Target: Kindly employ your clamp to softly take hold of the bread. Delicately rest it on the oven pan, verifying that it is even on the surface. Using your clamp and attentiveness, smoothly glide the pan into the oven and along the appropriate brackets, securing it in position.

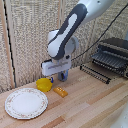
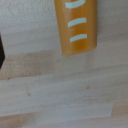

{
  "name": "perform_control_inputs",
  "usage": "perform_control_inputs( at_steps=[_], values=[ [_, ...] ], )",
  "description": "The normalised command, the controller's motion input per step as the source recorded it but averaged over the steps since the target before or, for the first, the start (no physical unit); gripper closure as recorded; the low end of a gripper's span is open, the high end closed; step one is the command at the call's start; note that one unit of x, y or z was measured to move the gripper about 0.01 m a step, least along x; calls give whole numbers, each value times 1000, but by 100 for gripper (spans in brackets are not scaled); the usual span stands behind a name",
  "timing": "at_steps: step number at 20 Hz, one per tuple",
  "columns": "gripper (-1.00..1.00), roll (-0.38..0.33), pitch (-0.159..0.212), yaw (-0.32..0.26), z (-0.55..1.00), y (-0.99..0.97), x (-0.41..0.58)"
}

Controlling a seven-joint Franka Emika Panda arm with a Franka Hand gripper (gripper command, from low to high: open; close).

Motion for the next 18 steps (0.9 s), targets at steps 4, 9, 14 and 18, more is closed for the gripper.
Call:
perform_control_inputs(
  at_steps=[4, 9, 14, 18],
  values=[
    [-100, -69, 7, 111, -349, -104, 20],
    [-100, -52, 15, 148, -313, -132, 2],
    [-100, -25, 46, 138, -243, -168, 0],
    [-100, -27, 13, 152, -207, -126, 82]
  ],
)
